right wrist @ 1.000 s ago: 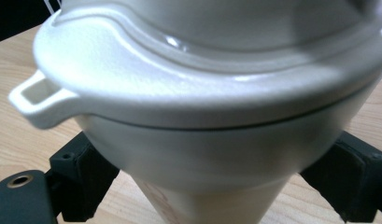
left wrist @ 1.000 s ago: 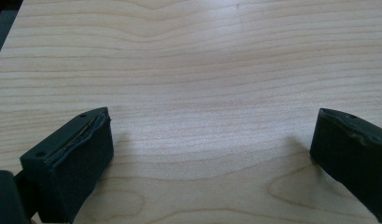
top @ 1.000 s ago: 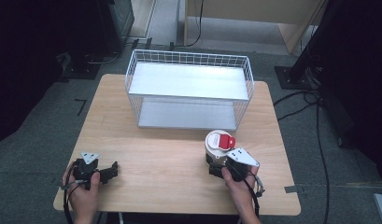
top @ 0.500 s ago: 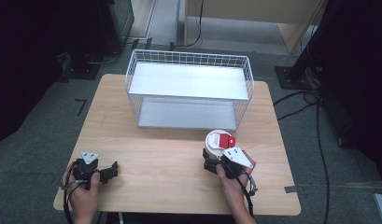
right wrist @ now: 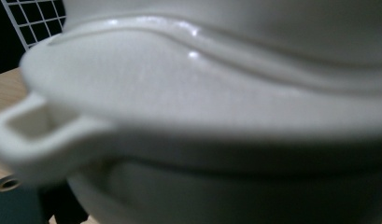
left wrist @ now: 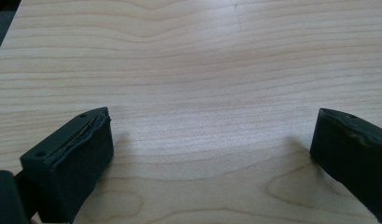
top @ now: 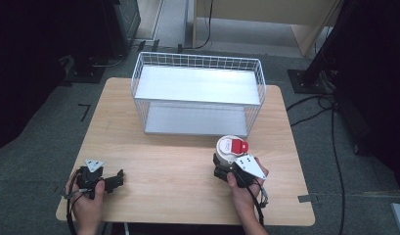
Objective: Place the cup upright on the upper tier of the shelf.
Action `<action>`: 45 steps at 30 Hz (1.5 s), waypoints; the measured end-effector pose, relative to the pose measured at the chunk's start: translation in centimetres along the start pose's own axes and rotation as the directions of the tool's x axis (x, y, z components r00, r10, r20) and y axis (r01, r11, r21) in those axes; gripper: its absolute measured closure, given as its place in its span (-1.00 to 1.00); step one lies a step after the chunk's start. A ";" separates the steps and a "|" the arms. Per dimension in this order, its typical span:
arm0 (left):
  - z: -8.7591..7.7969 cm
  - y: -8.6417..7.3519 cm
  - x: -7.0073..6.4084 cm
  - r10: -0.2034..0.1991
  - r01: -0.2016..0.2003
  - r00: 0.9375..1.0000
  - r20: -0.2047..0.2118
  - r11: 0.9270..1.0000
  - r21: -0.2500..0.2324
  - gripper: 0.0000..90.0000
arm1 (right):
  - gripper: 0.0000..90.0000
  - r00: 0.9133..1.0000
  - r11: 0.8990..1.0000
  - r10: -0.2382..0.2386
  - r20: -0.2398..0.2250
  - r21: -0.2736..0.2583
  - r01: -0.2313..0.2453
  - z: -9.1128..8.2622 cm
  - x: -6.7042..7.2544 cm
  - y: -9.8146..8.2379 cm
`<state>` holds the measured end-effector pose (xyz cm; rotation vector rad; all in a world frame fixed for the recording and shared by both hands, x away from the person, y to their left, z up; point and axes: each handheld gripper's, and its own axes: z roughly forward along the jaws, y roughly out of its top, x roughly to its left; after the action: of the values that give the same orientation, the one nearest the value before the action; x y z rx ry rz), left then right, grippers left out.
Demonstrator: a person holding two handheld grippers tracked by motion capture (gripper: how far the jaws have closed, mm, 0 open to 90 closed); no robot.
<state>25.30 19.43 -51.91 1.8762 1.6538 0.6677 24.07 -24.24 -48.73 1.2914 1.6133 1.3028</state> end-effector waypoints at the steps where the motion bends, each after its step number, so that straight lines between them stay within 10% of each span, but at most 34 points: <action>1: 0.0 0.0 0.0 0.000 0.000 1.000 0.000 1.000 0.000 -1.00 | -0.84 1.000 1.000 -0.004 -0.008 -0.009 0.004 -0.2 0.1 0.2; 45: 0.0 0.0 0.0 0.002 -0.002 1.000 -0.001 1.000 0.001 -1.00 | -0.84 0.998 0.967 -0.063 0.007 -0.249 0.063 0.4 1.4 11.9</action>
<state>25.30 19.44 -51.90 1.8785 1.6535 0.6692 27.33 -22.78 -37.28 1.0784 1.4262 1.4157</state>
